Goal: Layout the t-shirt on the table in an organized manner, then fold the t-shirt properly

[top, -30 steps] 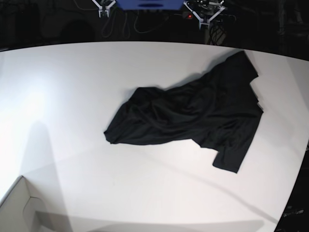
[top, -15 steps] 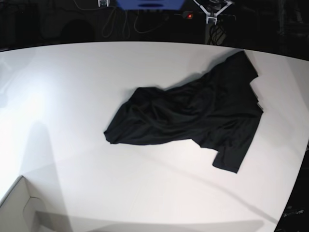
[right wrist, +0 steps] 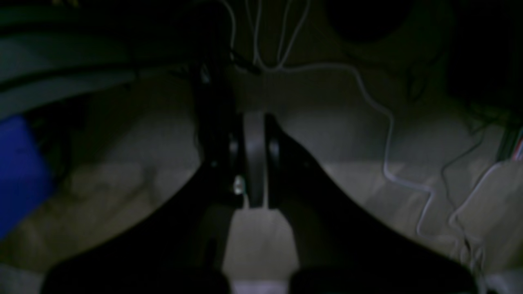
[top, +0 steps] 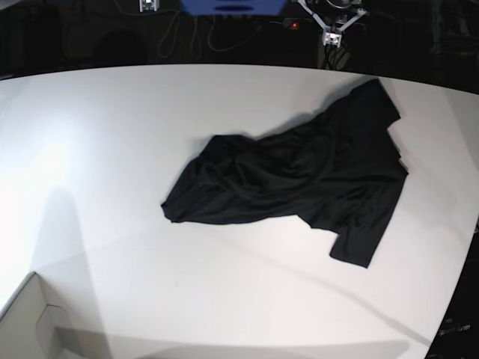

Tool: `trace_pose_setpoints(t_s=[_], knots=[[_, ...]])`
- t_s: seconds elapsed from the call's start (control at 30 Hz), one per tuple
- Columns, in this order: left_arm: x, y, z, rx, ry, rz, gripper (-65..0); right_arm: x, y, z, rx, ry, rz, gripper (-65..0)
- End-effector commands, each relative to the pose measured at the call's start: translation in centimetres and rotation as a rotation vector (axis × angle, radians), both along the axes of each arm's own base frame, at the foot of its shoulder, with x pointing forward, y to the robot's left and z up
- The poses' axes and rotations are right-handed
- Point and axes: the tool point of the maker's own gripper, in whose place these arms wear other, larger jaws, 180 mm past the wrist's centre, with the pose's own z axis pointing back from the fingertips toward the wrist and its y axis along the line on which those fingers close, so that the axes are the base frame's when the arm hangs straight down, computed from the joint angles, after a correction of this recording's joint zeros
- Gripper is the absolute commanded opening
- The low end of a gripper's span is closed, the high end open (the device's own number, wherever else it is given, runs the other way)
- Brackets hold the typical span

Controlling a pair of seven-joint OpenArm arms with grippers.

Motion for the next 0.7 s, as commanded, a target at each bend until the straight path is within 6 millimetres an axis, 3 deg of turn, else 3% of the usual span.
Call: trace_pose_setpoints(t_s=[0.0,0.27,0.43,0.67], knots=[[0.0,0.6,0.9,0.011,-0.020,-0.008,-64.9,0.3,-0.2,0.9,-0.001,-0.033,0.003,-65.0],[1.3,0.2,6.3,0.005,-0.118,-0.039,-64.9,2.0,-1.1,6.2,-0.020,-0.163,0.032,-65.0],[2.3,2.5,10.0,0.047,-0.191,0.020,-64.9,3.2,-0.9,9.6,-0.022,-0.239,0.039,-65.0],[4.0,2.8,12.8,0.060,-0.222,0.015,-64.9,5.1,-0.7,12.5,-0.020,-0.246,0.043,-65.0]])
